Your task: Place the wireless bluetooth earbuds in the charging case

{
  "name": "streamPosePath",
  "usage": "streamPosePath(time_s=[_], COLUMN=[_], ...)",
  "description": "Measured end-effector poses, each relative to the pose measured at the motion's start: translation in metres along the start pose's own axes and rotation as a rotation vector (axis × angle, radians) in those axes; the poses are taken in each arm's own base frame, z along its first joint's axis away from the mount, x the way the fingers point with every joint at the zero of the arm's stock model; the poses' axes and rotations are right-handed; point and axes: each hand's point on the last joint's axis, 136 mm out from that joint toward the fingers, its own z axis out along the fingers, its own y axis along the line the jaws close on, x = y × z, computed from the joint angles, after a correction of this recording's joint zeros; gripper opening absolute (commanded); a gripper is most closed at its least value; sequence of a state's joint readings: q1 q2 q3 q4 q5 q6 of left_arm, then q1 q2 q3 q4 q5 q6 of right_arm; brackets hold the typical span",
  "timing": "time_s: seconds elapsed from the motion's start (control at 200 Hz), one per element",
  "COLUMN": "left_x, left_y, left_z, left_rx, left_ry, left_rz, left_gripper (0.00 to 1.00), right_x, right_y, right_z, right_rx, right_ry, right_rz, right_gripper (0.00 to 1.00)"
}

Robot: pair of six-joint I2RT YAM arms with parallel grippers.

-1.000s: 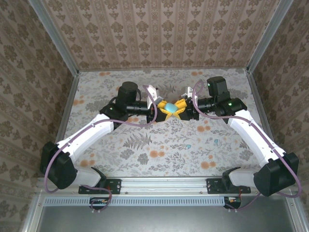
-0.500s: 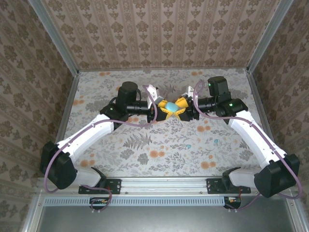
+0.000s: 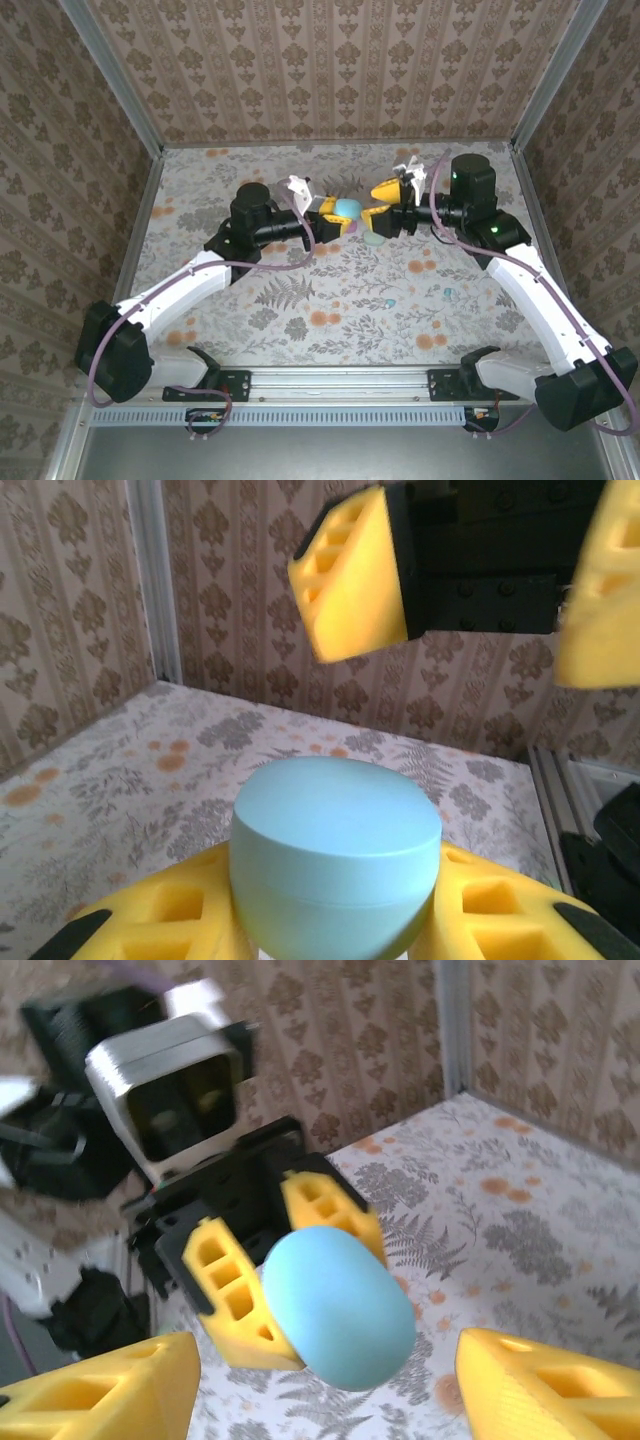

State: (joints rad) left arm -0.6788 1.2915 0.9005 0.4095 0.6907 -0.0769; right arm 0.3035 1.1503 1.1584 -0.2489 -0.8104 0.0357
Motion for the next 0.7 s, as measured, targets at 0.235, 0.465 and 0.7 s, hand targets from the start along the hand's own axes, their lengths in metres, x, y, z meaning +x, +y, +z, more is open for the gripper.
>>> streamPosePath(time_s=[0.235,0.465,0.7], left_x=[-0.021,-0.04,-0.041], left_y=[0.002,-0.003,-0.003], left_z=[-0.003,-0.005,-0.005], left_rx=[-0.023,-0.002,0.009], left_ry=[-0.112,-0.185,-0.193], left_rz=[0.028,0.037,0.02], left_gripper=[0.29,0.29,0.29], right_x=[-0.001,0.005,0.003], right_y=[-0.007,-0.013,-0.013], right_z=[0.004,0.01,0.013], right_rx=[0.013,0.015,0.0], right_ry=[0.0,0.019,0.023], right_rz=[0.189,0.23,0.233], right_gripper=[0.69,0.68,0.68])
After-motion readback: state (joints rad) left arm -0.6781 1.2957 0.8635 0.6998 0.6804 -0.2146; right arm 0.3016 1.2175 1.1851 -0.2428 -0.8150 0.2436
